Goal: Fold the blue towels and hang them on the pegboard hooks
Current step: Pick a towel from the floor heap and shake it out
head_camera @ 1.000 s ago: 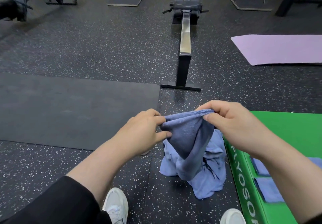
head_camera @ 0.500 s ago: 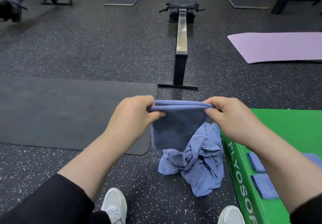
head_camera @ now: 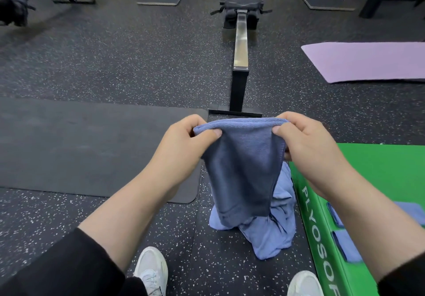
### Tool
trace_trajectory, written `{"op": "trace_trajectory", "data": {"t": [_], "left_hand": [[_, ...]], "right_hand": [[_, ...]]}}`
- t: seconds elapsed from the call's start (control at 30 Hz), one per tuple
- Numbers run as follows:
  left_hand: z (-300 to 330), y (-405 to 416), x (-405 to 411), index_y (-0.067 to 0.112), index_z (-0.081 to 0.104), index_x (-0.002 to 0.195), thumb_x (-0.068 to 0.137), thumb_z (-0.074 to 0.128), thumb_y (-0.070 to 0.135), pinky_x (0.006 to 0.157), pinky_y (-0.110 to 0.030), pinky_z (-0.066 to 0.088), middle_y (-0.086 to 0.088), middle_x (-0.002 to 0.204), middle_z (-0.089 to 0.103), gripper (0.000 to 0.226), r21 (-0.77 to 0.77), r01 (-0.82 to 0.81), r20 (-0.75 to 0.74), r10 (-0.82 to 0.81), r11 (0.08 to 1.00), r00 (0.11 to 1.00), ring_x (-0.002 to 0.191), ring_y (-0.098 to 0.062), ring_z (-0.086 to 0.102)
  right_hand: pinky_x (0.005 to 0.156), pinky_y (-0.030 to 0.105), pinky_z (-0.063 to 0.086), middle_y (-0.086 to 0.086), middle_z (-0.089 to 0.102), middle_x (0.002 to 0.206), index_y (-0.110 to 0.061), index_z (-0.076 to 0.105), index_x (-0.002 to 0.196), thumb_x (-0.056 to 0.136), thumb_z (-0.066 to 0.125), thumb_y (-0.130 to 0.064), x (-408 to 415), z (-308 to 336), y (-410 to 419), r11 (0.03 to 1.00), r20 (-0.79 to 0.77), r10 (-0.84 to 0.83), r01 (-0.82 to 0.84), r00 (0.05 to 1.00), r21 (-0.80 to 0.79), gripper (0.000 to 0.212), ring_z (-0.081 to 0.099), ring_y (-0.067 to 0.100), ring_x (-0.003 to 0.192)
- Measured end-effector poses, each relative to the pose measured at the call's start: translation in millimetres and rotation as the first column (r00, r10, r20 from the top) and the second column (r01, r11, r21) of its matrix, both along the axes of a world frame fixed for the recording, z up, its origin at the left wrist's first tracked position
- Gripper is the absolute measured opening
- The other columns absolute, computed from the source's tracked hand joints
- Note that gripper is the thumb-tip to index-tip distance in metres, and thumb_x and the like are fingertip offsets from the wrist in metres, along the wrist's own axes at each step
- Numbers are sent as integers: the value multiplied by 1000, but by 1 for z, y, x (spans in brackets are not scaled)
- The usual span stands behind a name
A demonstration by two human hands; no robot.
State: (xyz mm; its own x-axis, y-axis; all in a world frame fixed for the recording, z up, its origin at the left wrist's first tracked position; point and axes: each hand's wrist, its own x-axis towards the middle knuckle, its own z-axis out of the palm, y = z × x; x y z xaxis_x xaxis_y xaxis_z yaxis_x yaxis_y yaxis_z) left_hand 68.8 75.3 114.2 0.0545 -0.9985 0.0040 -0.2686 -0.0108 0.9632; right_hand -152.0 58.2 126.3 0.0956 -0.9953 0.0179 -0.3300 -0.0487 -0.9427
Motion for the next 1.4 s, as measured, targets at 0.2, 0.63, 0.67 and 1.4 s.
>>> {"op": "trace_trajectory", "data": {"t": [0.2, 0.63, 0.67, 1.4], "left_hand": [[-5, 4, -8, 17, 69, 82, 85, 78, 34, 64, -27, 46, 3, 71, 68, 19, 98, 56, 168, -72, 994, 983, 63, -7, 55], [-11, 8, -30, 11, 56, 81, 93, 56, 22, 46, -26, 47, -14, 64, 65, 16, 340, -57, -145, 112, 939, 983, 55, -33, 71], [-11, 7, -30, 10, 57, 82, 93, 56, 22, 48, -27, 48, -15, 66, 66, 16, 335, -66, -157, 125, 940, 980, 58, -35, 72], [-13, 5, -16, 24, 69, 115, 100, 58, 38, 90, -20, 52, 10, 106, 74, 23, 205, 253, 56, -269, 946, 961, 99, -2, 67]], "right_hand": [[64, 35, 37, -5, 54, 66, -13, 64, 85, 93, 51, -18, 8, -9, 1, 1000, -106, -1, 0, 994, -9, 16, 44, 13, 64], [78, 41, 50, -5, 69, 81, -21, 64, 98, 101, 48, -27, 34, -19, 13, 990, -427, 86, -127, 900, -68, 17, 60, 21, 82], [77, 41, 50, -4, 68, 79, -21, 64, 98, 101, 48, -27, 36, -18, 14, 988, -429, 96, -137, 898, -65, 17, 60, 21, 80], [93, 61, 52, -1, 75, 90, -31, 73, 97, 80, 53, -23, 17, 1, 0, 995, 12, 92, -93, 996, 35, 27, 67, 25, 86]]}}
